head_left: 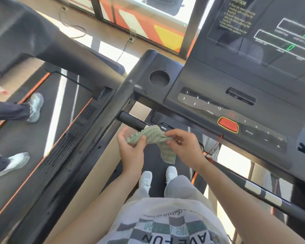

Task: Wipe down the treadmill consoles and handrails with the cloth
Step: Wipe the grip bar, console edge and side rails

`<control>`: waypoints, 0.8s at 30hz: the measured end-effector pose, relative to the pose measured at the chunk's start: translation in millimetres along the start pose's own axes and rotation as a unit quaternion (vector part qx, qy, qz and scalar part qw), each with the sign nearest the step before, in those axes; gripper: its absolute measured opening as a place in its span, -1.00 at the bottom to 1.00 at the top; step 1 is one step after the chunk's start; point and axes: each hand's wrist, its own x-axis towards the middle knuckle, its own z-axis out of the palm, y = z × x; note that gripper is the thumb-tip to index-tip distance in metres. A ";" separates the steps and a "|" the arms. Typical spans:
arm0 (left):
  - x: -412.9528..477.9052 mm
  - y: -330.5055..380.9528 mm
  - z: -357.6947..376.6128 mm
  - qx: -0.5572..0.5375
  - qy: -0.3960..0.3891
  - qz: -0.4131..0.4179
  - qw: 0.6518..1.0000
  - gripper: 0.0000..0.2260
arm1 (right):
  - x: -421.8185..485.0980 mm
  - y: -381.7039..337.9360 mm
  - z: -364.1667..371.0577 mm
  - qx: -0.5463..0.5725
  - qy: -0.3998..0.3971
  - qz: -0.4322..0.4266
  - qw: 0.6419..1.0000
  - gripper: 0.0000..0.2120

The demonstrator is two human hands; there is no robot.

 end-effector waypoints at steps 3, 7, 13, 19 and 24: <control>3.1 5.4 2.9 0.151 -0.071 0.151 0.974 -0.54 | 3.9 -5.6 -6.2 0.063 0.001 0.009 0.998 -0.78; 1.4 16.8 16.8 0.151 -0.224 0.054 0.961 -0.61 | 17.9 -9.3 -16.9 0.113 -0.024 0.009 0.993 -0.81; -6.2 33.7 33.6 0.043 -0.146 -0.026 0.988 -0.74 | 56.4 -8.2 -44.5 0.109 -0.099 -0.040 0.988 -0.86; -1.8 56.9 36.1 0.005 -0.123 -0.007 0.992 -0.76 | 80.5 -15.3 -59.0 0.117 -0.244 -0.005 0.963 -0.68; 9.6 88.7 24.8 0.057 -0.206 0.052 0.975 -0.59 | 97.5 -30.9 -48.4 0.192 -0.289 0.004 0.938 -0.76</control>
